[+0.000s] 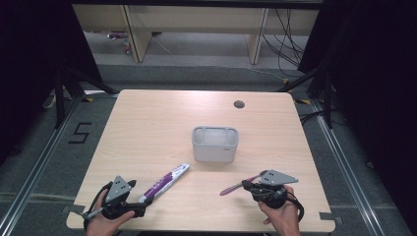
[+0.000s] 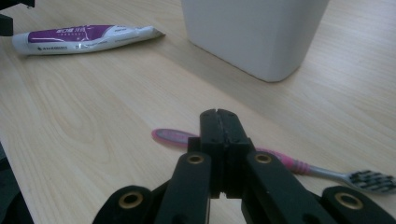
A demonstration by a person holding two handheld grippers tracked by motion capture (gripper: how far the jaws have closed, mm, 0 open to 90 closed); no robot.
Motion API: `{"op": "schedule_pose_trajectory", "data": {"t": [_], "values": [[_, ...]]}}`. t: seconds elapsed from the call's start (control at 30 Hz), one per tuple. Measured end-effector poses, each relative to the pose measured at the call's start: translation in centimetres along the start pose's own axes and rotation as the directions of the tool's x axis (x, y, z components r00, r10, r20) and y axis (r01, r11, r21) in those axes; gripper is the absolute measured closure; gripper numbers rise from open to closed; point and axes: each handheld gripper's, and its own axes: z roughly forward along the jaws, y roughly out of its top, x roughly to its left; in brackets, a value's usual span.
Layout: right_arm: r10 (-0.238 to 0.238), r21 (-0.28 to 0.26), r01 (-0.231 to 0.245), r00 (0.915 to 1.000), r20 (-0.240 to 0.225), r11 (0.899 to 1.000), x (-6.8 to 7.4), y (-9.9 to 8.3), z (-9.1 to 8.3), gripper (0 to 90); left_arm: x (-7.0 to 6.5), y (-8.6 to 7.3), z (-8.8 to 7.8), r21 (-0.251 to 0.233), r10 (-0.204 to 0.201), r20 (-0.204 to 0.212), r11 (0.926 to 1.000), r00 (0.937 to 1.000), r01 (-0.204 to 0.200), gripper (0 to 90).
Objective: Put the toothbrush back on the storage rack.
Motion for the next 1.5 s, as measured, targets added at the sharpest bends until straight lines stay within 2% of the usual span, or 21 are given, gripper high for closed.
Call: {"op": "schedule_pose_trajectory", "data": {"t": [0.03, 0.07, 0.1, 0.2, 0.27, 0.33, 0.37, 0.4, 0.47, 0.53, 0.6, 0.67, 0.83, 1.03, 1.1, 1.13, 1.23, 1.27, 1.3, 1.43, 1.5], "values": [[-0.03, -0.007, 0.03, 0.9995, 0.008, 1.0, -0.1, 0.2, 0.4, 90.0, 0.0, 0.0, 0.0, -0.001, 0.0, 0.001, 1.0, 1.0, 0.0, 15.9], [-0.036, 0.001, 0.036, 0.9993, 0.007, 0.999, -0.1, 0.4, 0.6, 90.0, 0.0, 0.0, 0.0, 0.001, 0.0, 0.0, 1.0, 1.0, 0.0, 16.0], [-0.012, 0.015, 0.012, 0.9998, -0.014, 1.0, 0.1, 0.5, 0.9, 90.0, 0.0, 0.0, 0.0, 0.001, 0.0, 0.0, 1.0, 1.0, 0.0, 15.9], [-0.041, 0.014, 0.041, 0.9991, -0.011, 0.999, 0.2, 0.9, 1.8, 90.0, 0.0, 0.0, -0.1, 0.002, 0.003, 0.0, 1.0, 1.0, -0.003, 16.0], [-0.025, 0.038, 0.027, 0.9992, -0.032, 0.999, 0.5, 1.2, 2.3, 90.0, 0.1, 0.0, -0.1, 0.002, 0.003, 0.001, 1.0, 1.0, -0.003, 16.0], [-0.045, 0.04, 0.046, 0.9985, -0.032, 0.998, 0.6, 1.4, 2.9, 90.0, 0.1, 0.0, 0.0, 0.001, 0.002, 0.004, 1.0, 1.0, -0.002, 15.9], [-0.041, 0.049, 0.043, 0.9986, -0.034, 0.998, 0.6, 1.5, 3.2, 90.0, 0.1, 0.0, 0.0, 0.001, 0.002, 0.004, 1.0, 1.0, -0.002, 15.9], [-0.005, 0.061, 0.007, 0.9993, -0.036, 0.998, 1.0, 1.5, 3.5, 90.0, 0.1, 0.0, 0.0, 0.001, 0.003, 0.005, 1.0, 1.0, -0.003, 16.0], [-0.055, 0.061, 0.057, 0.9977, -0.039, 0.997, 0.7, 1.7, 4.0, 90.0, 0.1, 0.0, 0.0, -0.003, 0.003, 0.007, 1.0, 1.0, -0.003, 15.9], [-0.038, 0.078, 0.043, 0.9975, -0.06, 0.996, 0.9, 1.9, 4.6, 90.0, 0.0, 0.0, 0.0, -0.004, 0.003, 0.007, 1.0, 1.0, -0.003, 15.9], [-0.055, 0.083, 0.059, 0.9971, -0.054, 0.995, 1.0, 2.0, 4.9, 90.0, 0.0, 0.0, -0.1, 0.002, 0.004, 0.002, 1.0, 1.0, -0.004, 16.0], [-0.042, 0.092, 0.048, 0.997, -0.065, 0.995, 1.2, 2.1, 5.4, 90.0, 0.0, 0.0, 0.0, -0.002, 0.004, 0.007, 1.0, 1.0, -0.004, 16.0], [-0.059, 0.117, 0.067, 0.9956, -0.072, 0.991, 1.3, 2.3, 6.1, 90.0, 0.0, 0.0, -0.1, 0.0, 0.003, 0.008, 1.0, 1.0, -0.003, 15.9], [-0.045, 0.149, 0.055, 0.9967, -0.067, 0.987, 1.7, 2.2, 6.5, 90.0, 0.0, 0.0, 0.0, -0.007, 0.0, 0.009, 1.0, 1.0, 0.0, 16.0], [-0.068, 0.151, 0.079, 0.9949, -0.075, 0.985, 1.6, 2.2, 6.8, 90.0, 0.0, 0.0, 0.0, -0.006, -0.001, 0.01, 1.0, 0.9999, 0.001, 16.0], [-0.053, 0.148, 0.062, 0.9966, -0.064, 0.987, 1.8, 2.1, 6.9, 90.0, 0.0, 0.0, 0.0, -0.006, 0.0, 0.01, 1.0, 1.0, 0.0, 16.0], [-0.075, 0.153, 0.087, 0.994, -0.079, 0.984, 1.7, 2.0, 7.2, 90.0, 0.0, 0.0, 0.0, -0.006, 0.001, 0.011, 1.0, 0.9999, -0.001, 16.0], [-0.055, 0.163, 0.066, 0.9957, -0.074, 0.984, 1.9, 1.9, 7.2, 90.0, 0.0, 0.0, 0.0, -0.007, -0.002, 0.011, 1.0, 0.9999, 0.002, 15.9], [-0.084, 0.177, 0.097, 0.9932, -0.081, 0.98, 1.7, 1.9, 7.2, 90.0, 0.1, 0.0, 0.0, 0.0, 0.005, 0.011, 1.0, 0.9999, -0.005, 16.0], [-0.034, 0.188, 0.045, 0.9974, -0.063, 0.981, 2.0, 1.7, 7.3, 90.0, 0.0, 0.0, 0.0, 0.001, 0.003, 0.006, 1.0, 1.0, -0.003, 16.0], [-0.036, 0.192, 0.048, 0.9971, -0.066, 0.98, 2.0, 1.7, 7.3, 90.0, 0.0, 0.0, 0.0, 0.002, 0.003, 0.006, 1.0, 1.0, -0.003, 15.9]]}}
